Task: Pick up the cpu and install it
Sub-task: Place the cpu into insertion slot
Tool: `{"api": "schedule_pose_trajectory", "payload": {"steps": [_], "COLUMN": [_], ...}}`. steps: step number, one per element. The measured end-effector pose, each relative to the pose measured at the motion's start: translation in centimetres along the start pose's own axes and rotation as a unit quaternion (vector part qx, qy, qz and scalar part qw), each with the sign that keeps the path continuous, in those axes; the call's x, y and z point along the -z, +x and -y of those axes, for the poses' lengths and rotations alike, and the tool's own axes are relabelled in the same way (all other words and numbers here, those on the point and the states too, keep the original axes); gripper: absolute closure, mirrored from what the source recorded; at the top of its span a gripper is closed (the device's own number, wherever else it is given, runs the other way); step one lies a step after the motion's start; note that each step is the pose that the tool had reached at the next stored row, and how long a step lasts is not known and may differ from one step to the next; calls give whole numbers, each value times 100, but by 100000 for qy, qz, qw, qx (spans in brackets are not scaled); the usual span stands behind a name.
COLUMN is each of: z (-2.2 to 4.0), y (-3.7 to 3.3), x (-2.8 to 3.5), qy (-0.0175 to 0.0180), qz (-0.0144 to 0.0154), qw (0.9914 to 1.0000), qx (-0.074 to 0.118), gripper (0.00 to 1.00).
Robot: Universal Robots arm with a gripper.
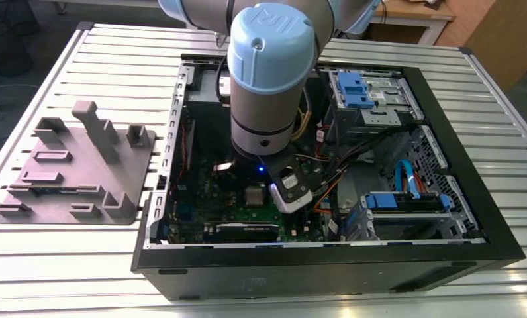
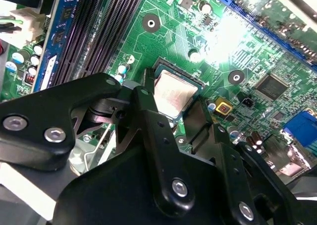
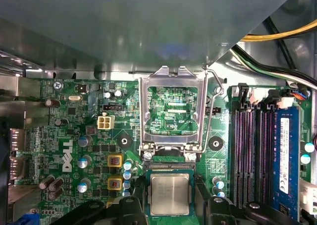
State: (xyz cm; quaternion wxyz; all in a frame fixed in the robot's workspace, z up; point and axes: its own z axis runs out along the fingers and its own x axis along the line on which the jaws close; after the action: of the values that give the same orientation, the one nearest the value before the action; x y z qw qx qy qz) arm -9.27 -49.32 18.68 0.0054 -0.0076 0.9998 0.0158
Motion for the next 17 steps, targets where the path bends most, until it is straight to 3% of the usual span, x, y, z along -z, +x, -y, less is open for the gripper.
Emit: {"api": "schedule_pose_trajectory", "payload": {"steps": [8, 11, 14, 17], "z": [-1, -2, -1, -2], "y": [-3, -1, -1, -1], "x": [-7, -10, -5, 45], "qy": [-46, -77, -23, -13], "qz": [69, 47, 21, 12], "qw": [100000, 100000, 100000, 100000], "qx": [18, 5, 4, 0], "gripper": [52, 41, 41, 41]}}
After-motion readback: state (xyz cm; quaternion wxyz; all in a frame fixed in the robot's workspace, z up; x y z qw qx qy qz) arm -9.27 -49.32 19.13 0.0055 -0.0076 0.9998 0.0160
